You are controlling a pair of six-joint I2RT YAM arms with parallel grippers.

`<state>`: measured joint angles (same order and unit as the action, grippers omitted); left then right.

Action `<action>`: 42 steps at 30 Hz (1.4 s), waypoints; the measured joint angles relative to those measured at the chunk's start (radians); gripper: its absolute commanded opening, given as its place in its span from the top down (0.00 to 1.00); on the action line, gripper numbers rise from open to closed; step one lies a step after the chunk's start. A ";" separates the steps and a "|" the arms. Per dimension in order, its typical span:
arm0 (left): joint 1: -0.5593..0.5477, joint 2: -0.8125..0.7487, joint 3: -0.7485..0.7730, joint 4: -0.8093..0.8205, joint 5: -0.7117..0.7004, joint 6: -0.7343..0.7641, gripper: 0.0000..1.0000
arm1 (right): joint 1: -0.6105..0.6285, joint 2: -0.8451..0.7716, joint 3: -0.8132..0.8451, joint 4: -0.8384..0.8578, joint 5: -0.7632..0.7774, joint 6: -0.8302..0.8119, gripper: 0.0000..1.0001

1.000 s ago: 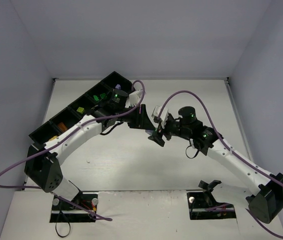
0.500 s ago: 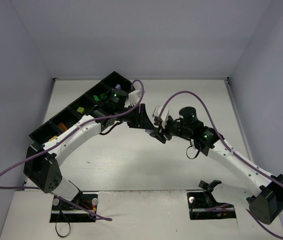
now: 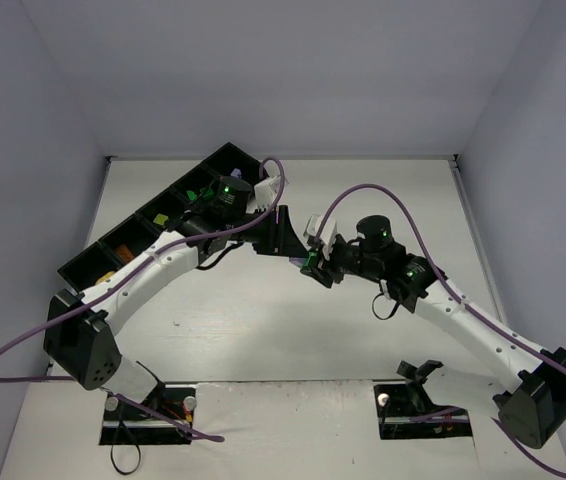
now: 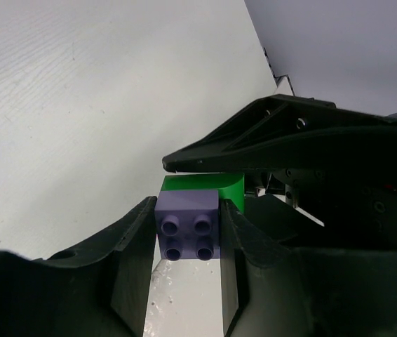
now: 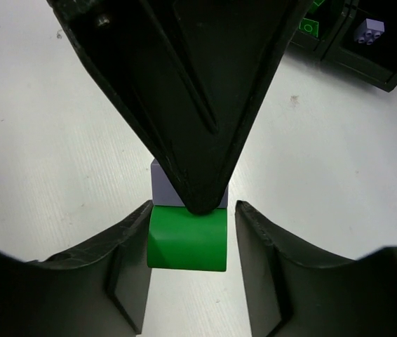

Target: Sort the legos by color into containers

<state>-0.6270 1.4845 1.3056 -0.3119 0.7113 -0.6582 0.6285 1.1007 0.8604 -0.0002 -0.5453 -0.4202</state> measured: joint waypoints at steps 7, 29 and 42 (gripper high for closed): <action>0.000 0.000 0.000 0.000 0.007 -0.001 0.94 | 0.000 0.000 0.000 0.001 0.000 0.000 0.53; 0.036 0.025 0.046 -0.052 0.053 -0.003 0.94 | 0.001 -0.041 -0.063 0.053 0.027 0.007 1.00; 0.261 0.150 0.324 -0.230 -0.121 0.213 0.94 | -0.001 -0.059 -0.143 0.009 0.122 0.077 1.00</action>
<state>-0.3664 1.6341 1.6295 -0.5419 0.5907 -0.4454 0.6273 1.0416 0.7170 0.0086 -0.4232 -0.3435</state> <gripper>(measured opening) 0.302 0.339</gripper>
